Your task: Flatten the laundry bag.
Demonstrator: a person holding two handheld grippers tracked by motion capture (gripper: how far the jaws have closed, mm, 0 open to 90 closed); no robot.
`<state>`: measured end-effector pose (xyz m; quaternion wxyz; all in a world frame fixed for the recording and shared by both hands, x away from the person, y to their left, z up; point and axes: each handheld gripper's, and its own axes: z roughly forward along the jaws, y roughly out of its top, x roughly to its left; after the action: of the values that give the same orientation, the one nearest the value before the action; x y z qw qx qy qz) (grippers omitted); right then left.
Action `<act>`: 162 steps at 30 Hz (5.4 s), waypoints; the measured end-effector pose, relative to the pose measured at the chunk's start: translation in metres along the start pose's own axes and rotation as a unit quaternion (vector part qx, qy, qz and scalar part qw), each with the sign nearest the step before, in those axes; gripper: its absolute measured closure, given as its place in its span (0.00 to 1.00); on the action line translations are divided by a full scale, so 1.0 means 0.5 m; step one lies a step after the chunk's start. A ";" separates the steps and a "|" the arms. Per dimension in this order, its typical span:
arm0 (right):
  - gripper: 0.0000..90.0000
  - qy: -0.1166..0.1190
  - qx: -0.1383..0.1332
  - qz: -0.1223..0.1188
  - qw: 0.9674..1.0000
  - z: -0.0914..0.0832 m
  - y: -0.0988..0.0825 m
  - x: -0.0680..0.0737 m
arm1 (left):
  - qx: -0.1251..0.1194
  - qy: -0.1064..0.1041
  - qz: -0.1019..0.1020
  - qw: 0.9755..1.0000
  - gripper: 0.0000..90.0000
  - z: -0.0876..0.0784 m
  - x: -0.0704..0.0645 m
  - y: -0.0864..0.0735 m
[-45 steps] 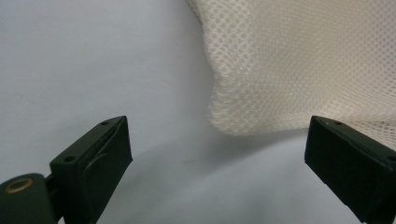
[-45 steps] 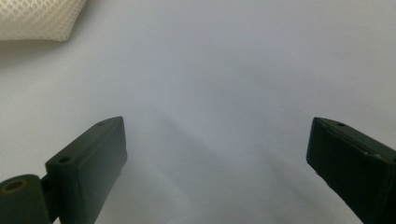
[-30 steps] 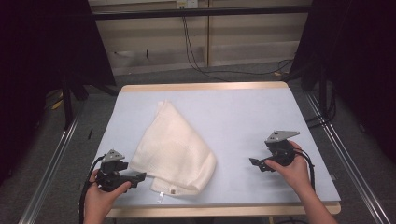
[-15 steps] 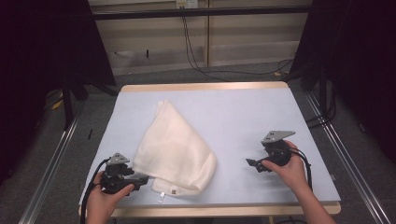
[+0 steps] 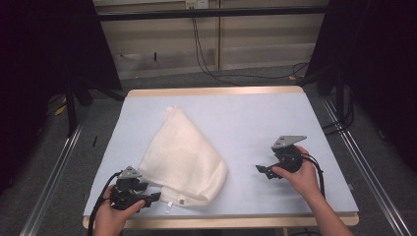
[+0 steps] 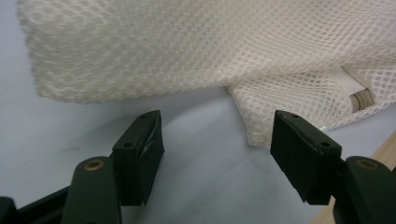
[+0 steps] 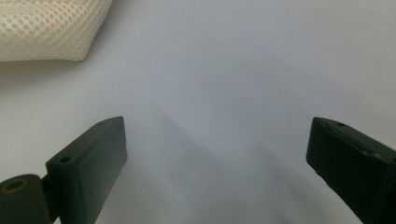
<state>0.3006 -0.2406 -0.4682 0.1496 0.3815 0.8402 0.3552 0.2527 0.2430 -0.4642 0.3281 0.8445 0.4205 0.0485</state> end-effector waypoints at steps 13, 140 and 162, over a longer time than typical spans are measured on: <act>0.05 -0.003 0.001 -0.011 1.000 0.005 0.003 0.001 | 0.007 -0.013 0.028 0.999 0.72 0.024 -0.038 0.017; 0.91 0.071 -0.118 0.062 0.989 -0.003 0.053 0.027 | -0.038 0.012 0.024 0.999 0.81 0.080 -0.020 0.150; 0.89 0.029 -0.102 0.087 0.991 0.007 0.011 -0.007 | -0.019 0.023 0.037 0.999 0.71 0.098 -0.028 0.145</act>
<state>0.3075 -0.2391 -0.4668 0.1322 0.4254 0.7671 0.4618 0.3104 0.1761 -0.4564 0.3324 0.8517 0.3955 0.0882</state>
